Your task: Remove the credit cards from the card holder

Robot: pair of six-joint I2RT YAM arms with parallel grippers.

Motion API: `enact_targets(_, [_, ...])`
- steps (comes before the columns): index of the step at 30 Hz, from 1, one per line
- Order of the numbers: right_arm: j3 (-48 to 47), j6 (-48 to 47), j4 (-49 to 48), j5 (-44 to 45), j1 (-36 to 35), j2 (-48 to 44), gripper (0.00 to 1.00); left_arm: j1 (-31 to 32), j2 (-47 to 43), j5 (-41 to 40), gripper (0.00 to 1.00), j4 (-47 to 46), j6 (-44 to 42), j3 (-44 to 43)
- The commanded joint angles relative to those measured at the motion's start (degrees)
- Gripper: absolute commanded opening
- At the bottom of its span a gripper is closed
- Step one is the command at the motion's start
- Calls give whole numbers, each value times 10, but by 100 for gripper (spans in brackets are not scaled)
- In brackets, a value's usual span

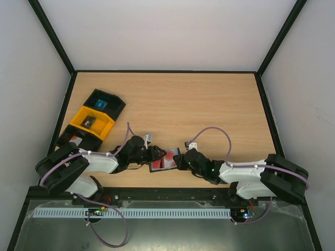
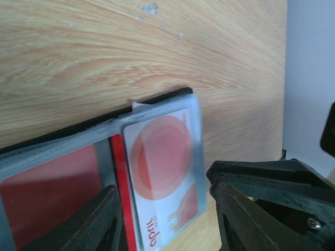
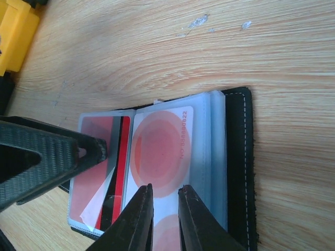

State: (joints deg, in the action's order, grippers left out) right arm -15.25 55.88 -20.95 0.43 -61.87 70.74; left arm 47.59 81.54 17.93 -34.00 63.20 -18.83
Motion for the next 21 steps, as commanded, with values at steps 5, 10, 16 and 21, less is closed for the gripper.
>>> enact_targets(5, [-14,-7,-15,0,0,31,15,-4,31,3,52,-36,-4,10])
enact_targets(10, [-5,2,-7,-8,-1,46,12,-4,39,0,52,-27,-10,11])
enact_targets(16, [27,19,-31,-13,0,54,10,-4,46,-7,48,-38,-13,12])
enact_targets(21, [29,21,-46,-21,-1,71,9,-3,68,1,44,-70,-5,14])
